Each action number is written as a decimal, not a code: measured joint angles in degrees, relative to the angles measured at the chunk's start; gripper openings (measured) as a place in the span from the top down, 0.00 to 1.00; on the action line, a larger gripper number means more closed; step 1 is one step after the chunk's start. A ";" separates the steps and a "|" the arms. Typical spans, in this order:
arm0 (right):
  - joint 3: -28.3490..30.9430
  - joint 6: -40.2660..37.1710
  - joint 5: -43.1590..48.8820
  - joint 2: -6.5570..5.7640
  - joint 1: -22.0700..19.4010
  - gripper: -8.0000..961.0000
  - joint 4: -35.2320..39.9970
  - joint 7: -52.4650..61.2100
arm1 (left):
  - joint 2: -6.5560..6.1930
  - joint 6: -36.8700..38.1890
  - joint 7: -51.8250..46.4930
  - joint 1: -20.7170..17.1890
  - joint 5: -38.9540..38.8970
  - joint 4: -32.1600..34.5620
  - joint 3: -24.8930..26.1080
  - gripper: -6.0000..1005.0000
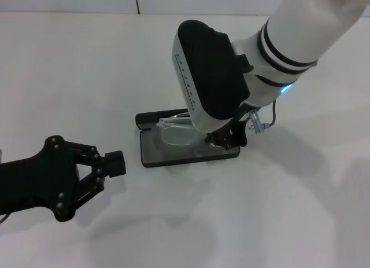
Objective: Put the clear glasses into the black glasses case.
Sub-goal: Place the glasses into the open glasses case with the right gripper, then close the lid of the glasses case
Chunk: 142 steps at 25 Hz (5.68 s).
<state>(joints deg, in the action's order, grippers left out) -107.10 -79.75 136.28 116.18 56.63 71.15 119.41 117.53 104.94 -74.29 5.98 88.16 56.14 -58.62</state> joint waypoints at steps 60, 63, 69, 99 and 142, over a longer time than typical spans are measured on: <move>-5.97 5.17 1.55 0.00 -1.11 0.88 -0.70 2.61 | 0.68 -0.54 -0.15 1.41 0.56 -0.80 0.09 0.94; -5.95 5.42 1.46 0.00 -1.13 0.88 -0.68 2.63 | 0.72 -0.54 -0.15 1.41 0.61 -0.84 0.09 0.94; -5.84 5.51 1.12 0.00 -1.17 0.88 -0.68 2.68 | 0.76 -0.54 -0.15 1.06 0.62 -0.86 0.09 0.94; 4.88 6.40 -5.13 -0.04 -19.11 0.79 15.99 -0.20 | 1.94 -0.03 -0.11 0.83 -2.01 -0.86 5.77 0.94; 55.05 -17.88 -53.30 -0.82 -38.15 0.79 -34.17 -43.48 | 2.63 -39.55 0.67 27.19 -9.98 -25.88 -13.77 0.93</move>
<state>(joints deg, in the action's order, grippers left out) -52.05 -97.64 82.98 115.36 18.48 36.99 75.93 120.16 65.39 -73.62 33.17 78.18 30.26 -72.39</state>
